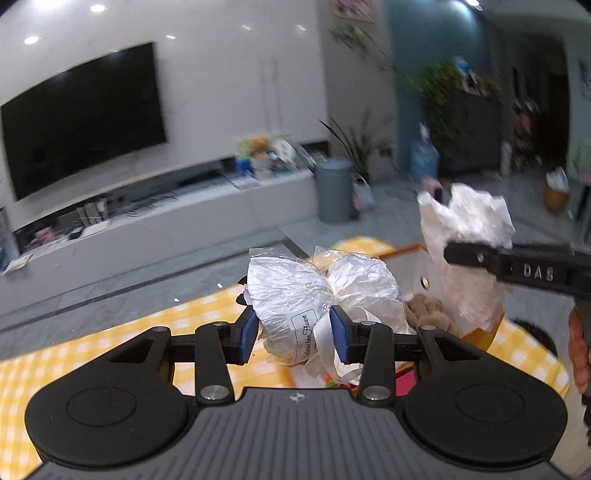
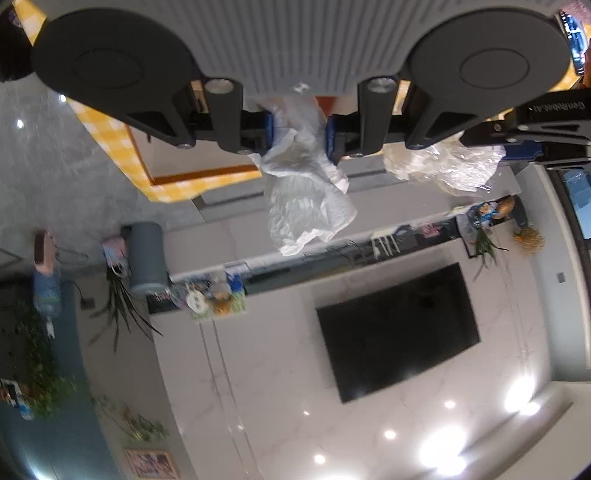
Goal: Organize soft objects
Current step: 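Lift the bundle and cloth pad with both tools over the orange box, then lower the bundle and cloth pad into the orange box and open both tools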
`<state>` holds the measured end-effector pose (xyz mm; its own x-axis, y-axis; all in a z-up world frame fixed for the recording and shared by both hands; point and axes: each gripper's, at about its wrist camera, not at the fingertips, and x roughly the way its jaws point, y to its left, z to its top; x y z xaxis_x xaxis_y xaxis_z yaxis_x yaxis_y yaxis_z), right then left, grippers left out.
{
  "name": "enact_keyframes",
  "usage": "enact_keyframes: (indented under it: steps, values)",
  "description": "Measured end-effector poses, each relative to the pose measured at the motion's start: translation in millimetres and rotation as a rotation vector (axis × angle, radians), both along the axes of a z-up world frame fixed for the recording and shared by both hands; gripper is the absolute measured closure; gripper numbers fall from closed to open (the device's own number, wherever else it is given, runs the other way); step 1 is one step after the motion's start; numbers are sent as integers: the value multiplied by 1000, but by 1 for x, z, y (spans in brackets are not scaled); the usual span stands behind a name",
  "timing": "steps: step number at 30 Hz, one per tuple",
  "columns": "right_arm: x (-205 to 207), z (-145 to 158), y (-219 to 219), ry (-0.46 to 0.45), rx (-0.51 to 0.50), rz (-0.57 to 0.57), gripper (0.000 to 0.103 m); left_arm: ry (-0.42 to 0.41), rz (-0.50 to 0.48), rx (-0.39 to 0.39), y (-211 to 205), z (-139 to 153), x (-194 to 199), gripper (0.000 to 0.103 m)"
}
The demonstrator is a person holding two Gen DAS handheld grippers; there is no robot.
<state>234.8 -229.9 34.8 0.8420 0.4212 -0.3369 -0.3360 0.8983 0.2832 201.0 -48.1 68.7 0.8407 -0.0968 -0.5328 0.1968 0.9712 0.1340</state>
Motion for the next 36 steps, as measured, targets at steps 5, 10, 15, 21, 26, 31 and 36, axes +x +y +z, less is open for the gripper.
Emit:
enact_keyframes:
  steps: [5, 10, 15, 21, 26, 31, 36]
  values:
    - [43, -21, -5, 89, 6, -26, 79, 124, -21, 70, -19, -35, 55, 56]
    - [73, -54, -4, 189, -56, -38, 79, 222, -68, 187, -35, -68, 78, 56]
    - [91, -82, -2, 272, -69, -31, 78, 287, -93, 257, -42, -93, 89, 56]
    - [113, -102, 4, 356, -73, -6, 78, 357, -114, 278, -44, -108, 102, 56]
    - [125, -107, 6, 411, -99, 8, 73, 426, -105, 268, -43, -112, 115, 55]
    - [119, -98, 11, 372, -124, 25, 60, 412, -102, 258, -40, -106, 110, 35]
    - [105, -79, 17, 315, -130, 36, 39, 379, -118, 231, -37, -90, 95, 27]
